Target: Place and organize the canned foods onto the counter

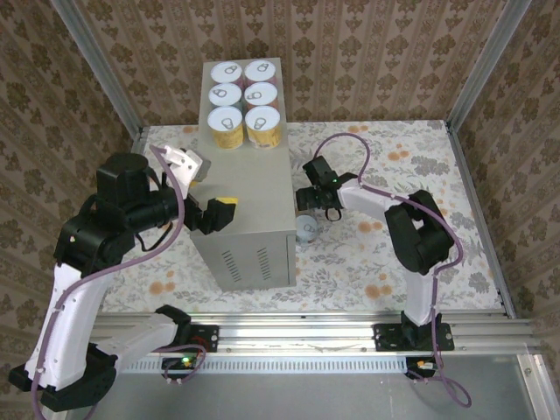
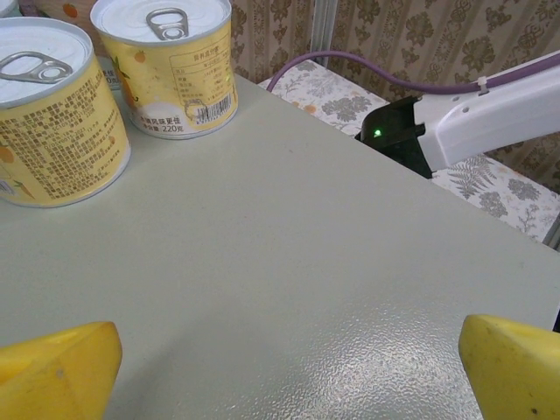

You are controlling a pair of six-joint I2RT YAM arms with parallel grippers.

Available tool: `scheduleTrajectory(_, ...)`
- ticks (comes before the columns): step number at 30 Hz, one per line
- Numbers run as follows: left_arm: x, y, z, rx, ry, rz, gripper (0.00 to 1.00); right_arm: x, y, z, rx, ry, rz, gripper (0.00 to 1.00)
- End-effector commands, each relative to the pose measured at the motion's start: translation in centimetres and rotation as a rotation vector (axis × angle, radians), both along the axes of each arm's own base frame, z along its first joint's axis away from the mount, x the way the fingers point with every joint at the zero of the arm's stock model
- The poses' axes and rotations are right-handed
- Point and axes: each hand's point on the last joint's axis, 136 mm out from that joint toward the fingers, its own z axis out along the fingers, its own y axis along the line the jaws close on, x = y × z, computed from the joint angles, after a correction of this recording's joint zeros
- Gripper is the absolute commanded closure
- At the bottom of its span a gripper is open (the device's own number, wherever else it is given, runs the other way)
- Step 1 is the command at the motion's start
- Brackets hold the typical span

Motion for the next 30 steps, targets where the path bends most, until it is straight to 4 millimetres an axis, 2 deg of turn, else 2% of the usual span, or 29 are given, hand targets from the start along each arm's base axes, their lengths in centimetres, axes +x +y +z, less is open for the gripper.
scheduleTrajectory(1,-0.3,0.3,-0.1,0.0,-0.003,0.008,0.0,1.8,-0.5,0.8,-0.011,-0.055,-0.062,0.05)
scheduleTrajectory(7,-0.3,0.3,-0.2,0.001,-0.001,0.008,0.0,2.1,-0.7,0.9,-0.026,-0.059,-0.072,0.17)
scheduleTrajectory(11,-0.4,0.2,-0.2,-0.003,-0.005,0.004,0.0,2.0,-1.4,2.1,-0.041,-0.094,-0.088,0.25)
scheduleTrajectory(16,-0.3,0.1,-0.3,-0.011,0.001,0.0,0.0,1.3,-1.9,4.7,-0.038,-0.139,-0.07,0.3)
scheduleTrajectory(21,-0.4,0.0,-0.1,-0.019,-0.001,-0.003,0.0,-0.3,-2.4,7.5,-0.028,-0.161,-0.04,0.32)
scheduleTrajectory(26,-0.4,-0.2,-0.3,-0.033,0.002,-0.008,0.0,-3.0,-3.0,11.1,0.007,-0.187,0.004,0.34)
scheduleTrajectory(30,-0.4,-0.4,-0.4,-0.042,0.005,-0.016,0.0,-5.9,-3.9,14.8,0.012,-0.204,0.052,0.34)
